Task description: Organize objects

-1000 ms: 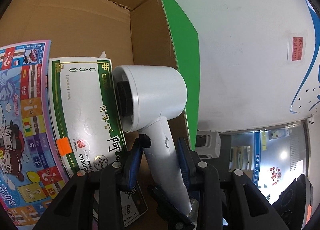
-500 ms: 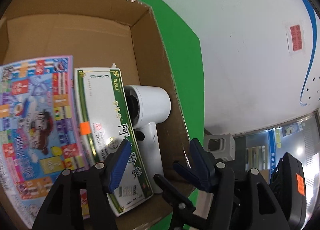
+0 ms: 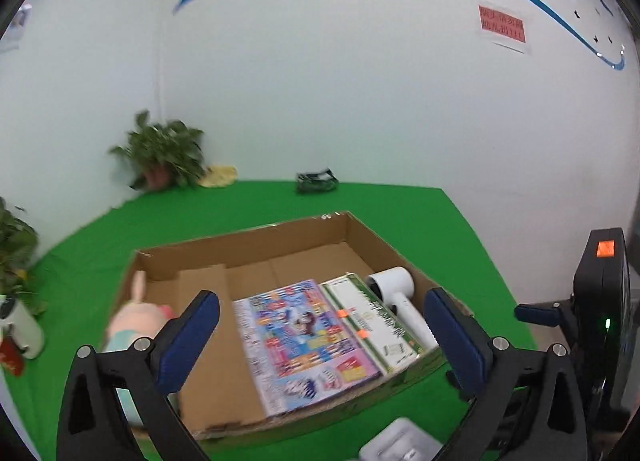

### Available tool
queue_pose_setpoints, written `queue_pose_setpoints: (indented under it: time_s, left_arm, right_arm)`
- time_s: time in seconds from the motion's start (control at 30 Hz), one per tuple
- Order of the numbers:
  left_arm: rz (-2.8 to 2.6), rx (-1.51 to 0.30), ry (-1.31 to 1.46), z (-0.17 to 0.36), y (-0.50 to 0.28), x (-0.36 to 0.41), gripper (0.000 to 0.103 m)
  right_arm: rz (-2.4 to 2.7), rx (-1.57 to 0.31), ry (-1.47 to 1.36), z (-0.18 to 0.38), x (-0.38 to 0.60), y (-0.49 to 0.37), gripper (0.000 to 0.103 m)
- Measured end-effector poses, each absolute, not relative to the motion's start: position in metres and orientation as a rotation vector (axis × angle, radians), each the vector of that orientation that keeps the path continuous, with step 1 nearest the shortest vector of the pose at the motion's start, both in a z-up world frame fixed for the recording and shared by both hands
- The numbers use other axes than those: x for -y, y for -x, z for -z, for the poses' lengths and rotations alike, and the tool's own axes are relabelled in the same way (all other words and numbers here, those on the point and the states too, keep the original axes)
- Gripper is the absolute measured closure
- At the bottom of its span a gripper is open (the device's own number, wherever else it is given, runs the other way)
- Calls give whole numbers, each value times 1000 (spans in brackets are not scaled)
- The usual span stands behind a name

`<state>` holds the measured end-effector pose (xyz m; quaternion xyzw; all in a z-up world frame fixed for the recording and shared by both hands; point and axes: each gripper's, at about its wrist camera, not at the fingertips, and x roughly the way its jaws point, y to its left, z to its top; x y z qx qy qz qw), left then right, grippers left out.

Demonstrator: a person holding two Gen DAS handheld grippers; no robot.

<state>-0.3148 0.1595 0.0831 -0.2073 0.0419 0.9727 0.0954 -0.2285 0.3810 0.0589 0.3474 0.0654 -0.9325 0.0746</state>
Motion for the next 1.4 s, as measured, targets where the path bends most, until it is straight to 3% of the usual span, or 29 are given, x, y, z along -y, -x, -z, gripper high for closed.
queue_pose_setpoints:
  time_s: [0.1, 0.5, 0.63, 0.77, 0.93, 1.4]
  left_arm:
    - [-2968, -108, 559, -83, 274, -146, 0]
    - [-3068, -148, 526, -133, 192, -114, 0]
    - [-3050, -130, 593, -113, 183, -116, 0]
    - [-3007, 2, 698, -76, 183, -111, 0]
    - [-3017, -11, 763, -43, 186, -108, 0]
    - [-3012, 77, 775, -20, 185, -95, 1]
  right_arm:
    - [2811, -146, -972, -34, -359, 207, 1]
    - [2772, -14, -904, -38, -340, 171, 1]
    - [2769, -27, -904, -32, -332, 165, 1]
    - [2801, -50, -919, -20, -327, 163, 1]
    - [2813, -53, -924, -7, -324, 158, 1]
    - [2793, -65, -885, 4, -323, 147, 1]
